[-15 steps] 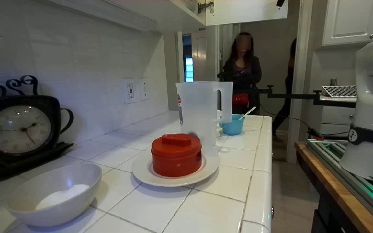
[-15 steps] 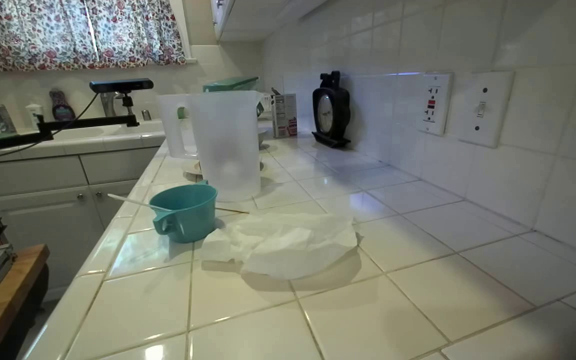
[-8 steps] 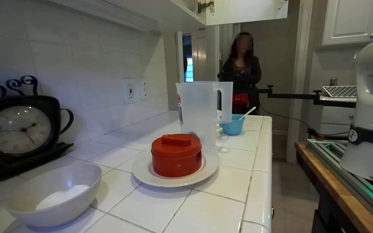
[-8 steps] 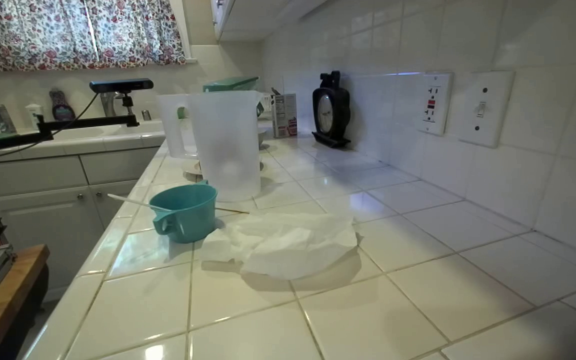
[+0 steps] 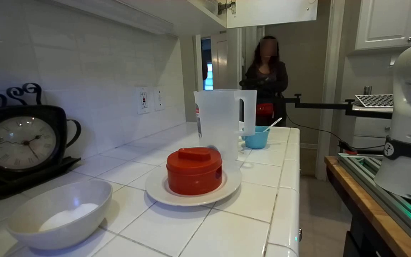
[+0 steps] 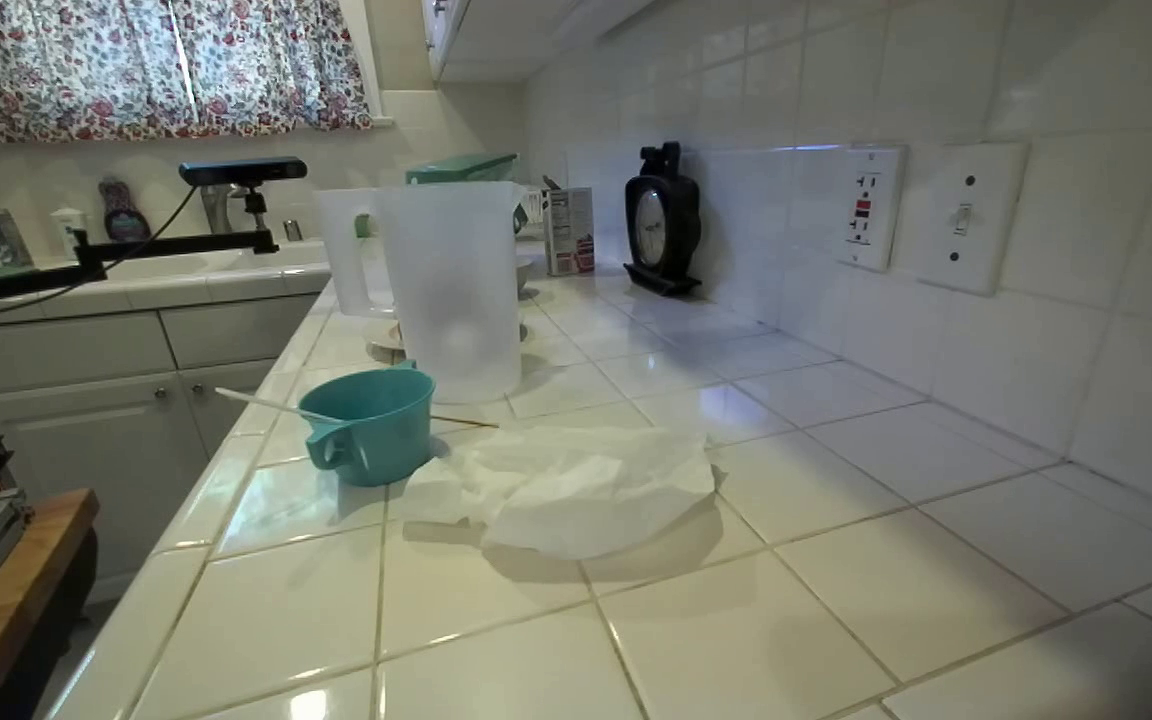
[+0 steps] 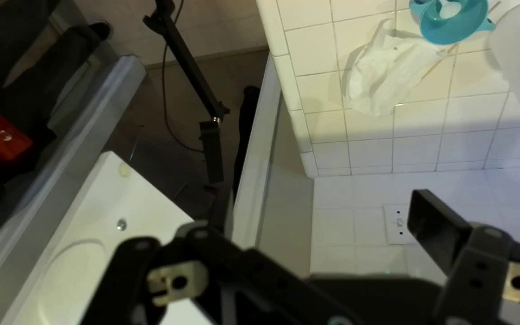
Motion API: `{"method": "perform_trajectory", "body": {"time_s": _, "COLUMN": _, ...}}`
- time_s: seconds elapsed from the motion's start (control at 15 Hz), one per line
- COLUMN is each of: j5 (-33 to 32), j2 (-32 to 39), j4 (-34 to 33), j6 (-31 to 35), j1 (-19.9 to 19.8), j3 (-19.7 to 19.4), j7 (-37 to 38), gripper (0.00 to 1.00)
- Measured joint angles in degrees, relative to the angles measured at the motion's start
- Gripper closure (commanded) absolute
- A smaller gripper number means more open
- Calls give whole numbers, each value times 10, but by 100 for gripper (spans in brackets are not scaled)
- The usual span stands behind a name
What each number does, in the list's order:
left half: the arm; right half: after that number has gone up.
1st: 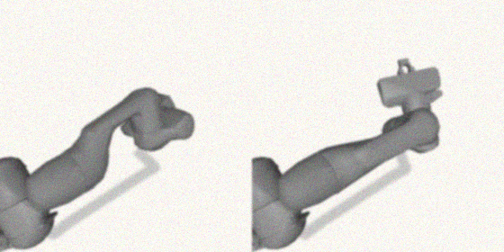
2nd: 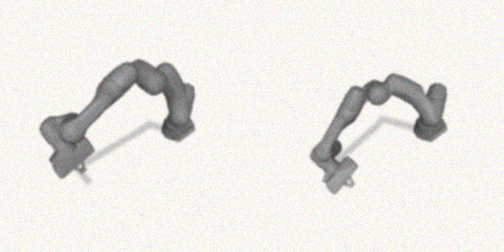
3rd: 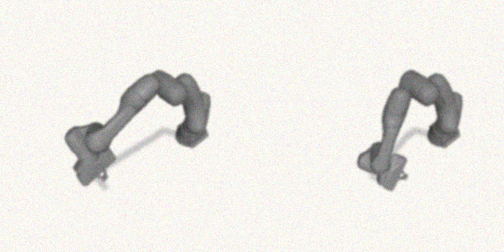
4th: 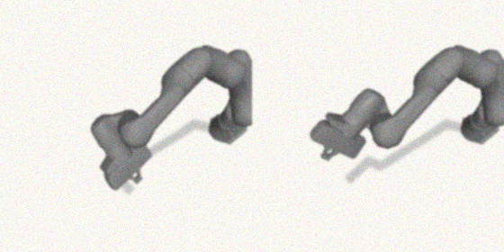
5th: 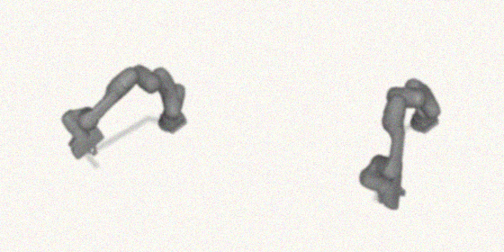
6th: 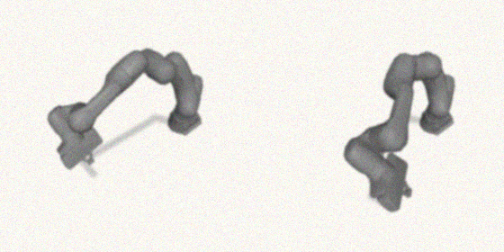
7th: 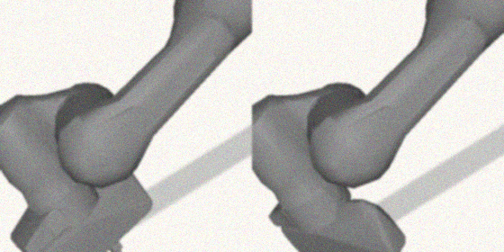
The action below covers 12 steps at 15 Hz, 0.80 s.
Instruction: Close the cupboard door
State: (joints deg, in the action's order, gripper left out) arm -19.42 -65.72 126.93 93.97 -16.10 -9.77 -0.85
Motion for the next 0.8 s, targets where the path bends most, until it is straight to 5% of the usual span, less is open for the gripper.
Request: {"method": "perform_trajectory", "body": {"time_s": 0.8, "j5": -72, "j2": 16, "j4": -13, "j6": 18, "j1": -7, "j3": -54, "j7": 17, "gripper": 0}}
